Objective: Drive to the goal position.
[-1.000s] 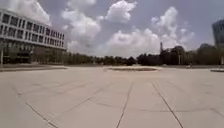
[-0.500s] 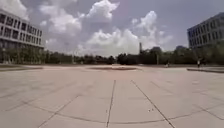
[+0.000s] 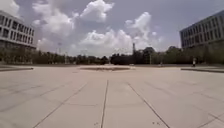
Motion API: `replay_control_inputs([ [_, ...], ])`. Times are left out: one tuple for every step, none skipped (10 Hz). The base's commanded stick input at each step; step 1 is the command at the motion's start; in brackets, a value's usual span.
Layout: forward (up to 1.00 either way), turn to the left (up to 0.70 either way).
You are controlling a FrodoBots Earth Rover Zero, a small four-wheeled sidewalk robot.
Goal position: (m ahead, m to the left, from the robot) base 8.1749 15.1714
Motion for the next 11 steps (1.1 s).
replay_control_inputs([
  [0.7, 0.01],
  [0.7, 0.01],
  [0.7, 0.01],
  [0.7, 0.01],
  [0.7, 0.01],
  [0.7, 0.01],
  [0.7, 0.01],
  [0.7, 0.01],
  [0.7, 0.01],
  [0.7, 0.01],
  [0.7, 0.01],
])
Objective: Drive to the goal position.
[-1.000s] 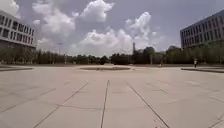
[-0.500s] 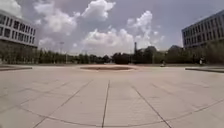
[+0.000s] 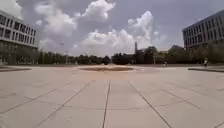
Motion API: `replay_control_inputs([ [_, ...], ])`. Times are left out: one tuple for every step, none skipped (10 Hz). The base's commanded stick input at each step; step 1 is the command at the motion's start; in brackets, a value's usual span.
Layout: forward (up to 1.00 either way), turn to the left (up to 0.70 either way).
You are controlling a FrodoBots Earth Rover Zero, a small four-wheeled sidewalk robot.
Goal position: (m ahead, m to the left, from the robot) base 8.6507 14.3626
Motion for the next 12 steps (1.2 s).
replay_control_inputs([
  [0.7, 0.01],
  [0.7, 0.01],
  [0.7, 0.01],
  [0.7, 0.01],
  [0.7, 0.01],
  [0.7, 0.01],
  [0.7, 0.01],
  [0.7, 0.01],
  [0.7, 0.01],
  [0.7, 0.01],
  [0.7, 0.01],
  [0.7, 0.01],
])
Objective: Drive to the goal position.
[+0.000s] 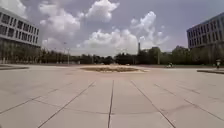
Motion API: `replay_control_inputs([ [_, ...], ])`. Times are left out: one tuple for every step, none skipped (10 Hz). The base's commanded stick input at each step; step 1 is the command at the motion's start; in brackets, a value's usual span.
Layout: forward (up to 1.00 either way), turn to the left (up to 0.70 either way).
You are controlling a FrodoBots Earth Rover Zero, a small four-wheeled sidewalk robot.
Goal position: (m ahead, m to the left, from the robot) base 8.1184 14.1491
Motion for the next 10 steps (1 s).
replay_control_inputs([
  [0.7, 0.01],
  [0.7, 0.01],
  [0.7, 0.01],
  [0.7, 0.01],
  [0.7, 0.01],
  [0.7, 0.01],
  [0.7, 0.01],
  [0.7, 0.01],
  [0.7, 0.01],
  [0.7, 0.01],
])
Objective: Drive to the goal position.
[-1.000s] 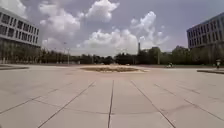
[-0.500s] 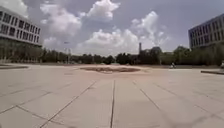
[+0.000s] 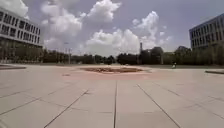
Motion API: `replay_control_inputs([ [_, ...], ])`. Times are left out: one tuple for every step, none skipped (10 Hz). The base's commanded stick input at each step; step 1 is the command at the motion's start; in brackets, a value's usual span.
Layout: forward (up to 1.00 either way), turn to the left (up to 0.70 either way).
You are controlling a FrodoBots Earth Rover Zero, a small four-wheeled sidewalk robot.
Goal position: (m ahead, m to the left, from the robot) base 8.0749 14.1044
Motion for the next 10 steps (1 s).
replay_control_inputs([
  [0.7, 0.01],
  [0.7, 0.01],
  [0.7, 0.01],
  [0.7, 0.01],
  [0.7, 0.01],
  [0.7, 0.01],
  [0.7, 0.01],
  [0.7, 0.01],
  [0.7, 0.01],
  [0.7, 0.01],
])
